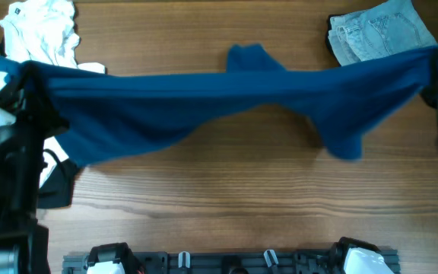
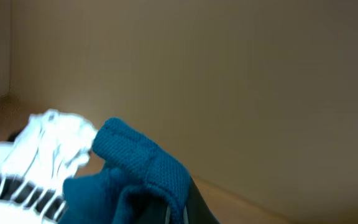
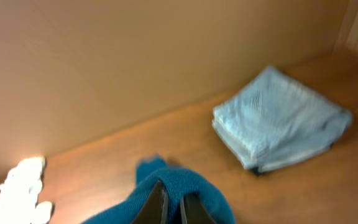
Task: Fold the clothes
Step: 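Lift the shirt high with both grippers and stretch it apart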
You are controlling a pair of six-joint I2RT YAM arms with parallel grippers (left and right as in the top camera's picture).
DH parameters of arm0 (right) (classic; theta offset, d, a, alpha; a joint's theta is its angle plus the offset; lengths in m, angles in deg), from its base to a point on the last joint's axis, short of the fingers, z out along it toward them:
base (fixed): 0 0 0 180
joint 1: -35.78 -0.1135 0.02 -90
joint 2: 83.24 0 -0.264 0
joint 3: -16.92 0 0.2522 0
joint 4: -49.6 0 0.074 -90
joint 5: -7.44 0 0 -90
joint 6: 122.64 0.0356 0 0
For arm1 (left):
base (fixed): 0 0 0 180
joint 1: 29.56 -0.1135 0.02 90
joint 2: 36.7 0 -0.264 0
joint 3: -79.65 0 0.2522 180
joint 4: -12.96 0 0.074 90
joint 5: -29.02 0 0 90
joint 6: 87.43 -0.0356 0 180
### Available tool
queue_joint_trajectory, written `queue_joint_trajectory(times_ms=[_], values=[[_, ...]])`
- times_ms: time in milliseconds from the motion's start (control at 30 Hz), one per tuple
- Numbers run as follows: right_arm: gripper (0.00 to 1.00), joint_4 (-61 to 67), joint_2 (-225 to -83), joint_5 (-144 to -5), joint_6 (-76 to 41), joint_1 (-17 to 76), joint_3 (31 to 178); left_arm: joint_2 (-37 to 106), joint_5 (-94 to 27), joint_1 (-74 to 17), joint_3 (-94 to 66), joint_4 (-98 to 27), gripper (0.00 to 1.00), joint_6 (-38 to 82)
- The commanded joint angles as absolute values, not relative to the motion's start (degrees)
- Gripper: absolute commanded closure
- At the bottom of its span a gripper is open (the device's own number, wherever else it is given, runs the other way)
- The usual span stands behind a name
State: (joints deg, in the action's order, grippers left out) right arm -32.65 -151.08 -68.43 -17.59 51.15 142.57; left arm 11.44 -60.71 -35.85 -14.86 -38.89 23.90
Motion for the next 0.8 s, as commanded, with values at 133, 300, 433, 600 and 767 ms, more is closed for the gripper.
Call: queue_joint_trajectory(times_ms=[133, 300, 433, 600, 767], values=[[0.96, -37.6, -150.1, -73.0, -20.7, 53.4, 158.9, 9.2, -61.9, -36.2, -22.8, -38.2, 0.96, 22.2], [0.96, -41.8, -150.2, -77.1, -22.3, 53.4, 166.7, 9.2, -62.0, -36.2, -30.6, -43.9, 0.96, 18.5], [0.96, -42.6, -150.2, -77.0, -23.7, 53.4, 167.7, 9.2, -63.7, -36.2, -34.0, -48.3, 0.96, 17.7], [0.96, -44.1, -153.4, -73.0, -27.7, 53.4, 167.7, 10.6, -67.2, -36.2, -33.9, -53.5, 0.96, 17.7], [0.96, -48.7, -162.5, -65.7, -32.9, 53.4, 167.7, 17.1, -67.3, -36.2, -33.9, -58.1, 0.96, 17.8]])
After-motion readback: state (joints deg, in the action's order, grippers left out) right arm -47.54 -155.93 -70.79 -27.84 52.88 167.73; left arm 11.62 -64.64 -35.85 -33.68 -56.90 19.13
